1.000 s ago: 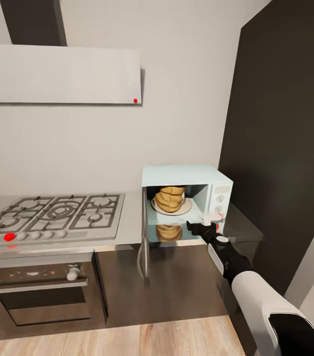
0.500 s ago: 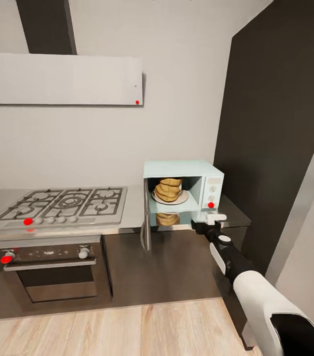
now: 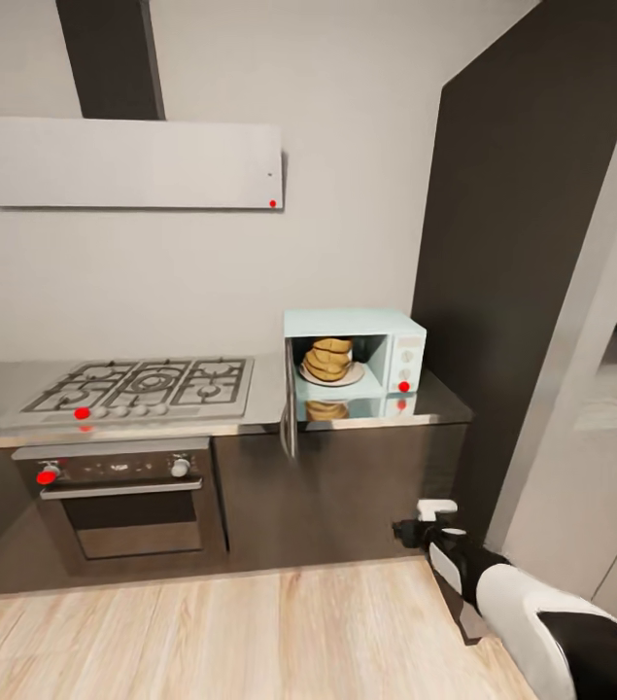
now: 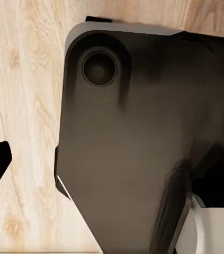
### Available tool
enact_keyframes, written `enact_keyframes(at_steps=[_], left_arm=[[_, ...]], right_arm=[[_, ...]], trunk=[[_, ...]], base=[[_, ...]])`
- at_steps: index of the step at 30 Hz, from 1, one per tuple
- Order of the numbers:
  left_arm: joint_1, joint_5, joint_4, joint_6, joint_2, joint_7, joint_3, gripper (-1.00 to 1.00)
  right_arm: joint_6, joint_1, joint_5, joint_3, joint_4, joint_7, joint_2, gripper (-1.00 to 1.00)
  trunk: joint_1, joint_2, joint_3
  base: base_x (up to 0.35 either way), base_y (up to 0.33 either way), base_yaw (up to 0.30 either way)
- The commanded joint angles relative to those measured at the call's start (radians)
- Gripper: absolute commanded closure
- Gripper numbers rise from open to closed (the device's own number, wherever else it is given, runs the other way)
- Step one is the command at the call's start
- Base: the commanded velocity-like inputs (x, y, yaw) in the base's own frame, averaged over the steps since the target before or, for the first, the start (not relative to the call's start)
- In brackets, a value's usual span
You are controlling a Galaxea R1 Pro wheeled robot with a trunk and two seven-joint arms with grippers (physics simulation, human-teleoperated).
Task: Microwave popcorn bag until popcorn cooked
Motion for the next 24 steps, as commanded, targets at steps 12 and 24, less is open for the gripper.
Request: enact_keyframes(at_steps=[12,24], left_arm=[[0.0,0.01,0.0,-0.001,0.001,0.0,0.001,-1.0],[0.0,0.011,0.0,-0.001,0.0,0.002,0.002,-1.0]], right_arm=[[-0.188,0.639,-0.002,0.001,0.114,0.022,-0.023,-1.0],[-0.211,0.712,-0.005,-0.003,0.115,0.019,-0.025,-1.0]], trunk=[[-0.001,-0.001,-0.001],[-0.001,-0.001,-0.001]], base=[[-0.091,0.0,0.0],[0.0,0.0,0.0]])
